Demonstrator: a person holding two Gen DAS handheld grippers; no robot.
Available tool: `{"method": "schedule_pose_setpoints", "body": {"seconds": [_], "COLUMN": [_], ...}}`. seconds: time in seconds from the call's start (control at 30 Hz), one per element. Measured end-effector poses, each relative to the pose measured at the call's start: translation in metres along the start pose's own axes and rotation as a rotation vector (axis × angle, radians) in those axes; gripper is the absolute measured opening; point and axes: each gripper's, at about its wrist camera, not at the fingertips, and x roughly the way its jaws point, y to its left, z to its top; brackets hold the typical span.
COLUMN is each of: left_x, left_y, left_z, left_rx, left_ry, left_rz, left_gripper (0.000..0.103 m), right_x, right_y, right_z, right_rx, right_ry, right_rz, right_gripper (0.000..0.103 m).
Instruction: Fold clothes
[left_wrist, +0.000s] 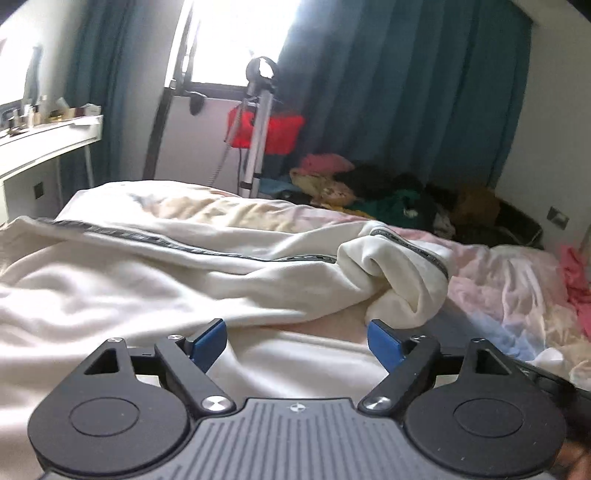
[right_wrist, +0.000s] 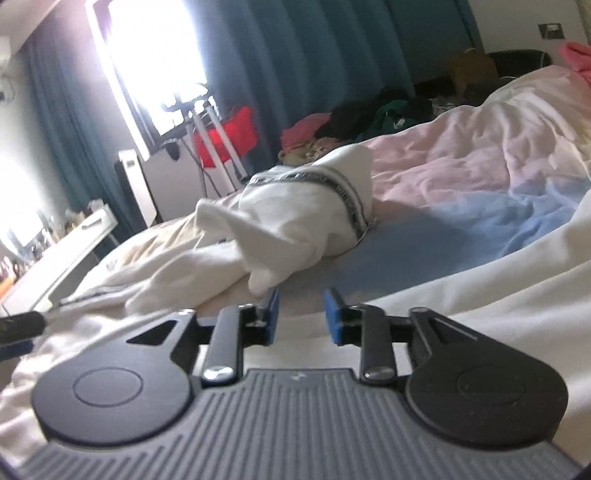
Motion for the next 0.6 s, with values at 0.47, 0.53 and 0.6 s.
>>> {"method": "schedule_pose_setpoints", "body": {"seconds": [0.47, 0.53, 0.6], "left_x": [-0.002, 0.004, 0.01], "left_y": [0.025, 0.037, 0.049], "left_z": [-0.008, -0.01, -0.012], "left_rx": [-0.014, -0.071, -0.128], "left_ry": [-0.037, -0.024, -0.012], "left_rz": [0.034, 0.035, 0.035], "left_gripper": [0.085, 0.085, 0.085], "right_x": [0.062, 0.094, 0.122], "right_y": [0.048, 0.046, 0.042], "right_z": [0.006, 0.012, 0.017], "right_rx": [0.027, 0.122, 0.194], "right_ry": [0.076, 0.071, 0.075], "right_rz": [-0.105, -0.137, -0.166], "right_gripper": [0.062, 0.062, 0.061]}}
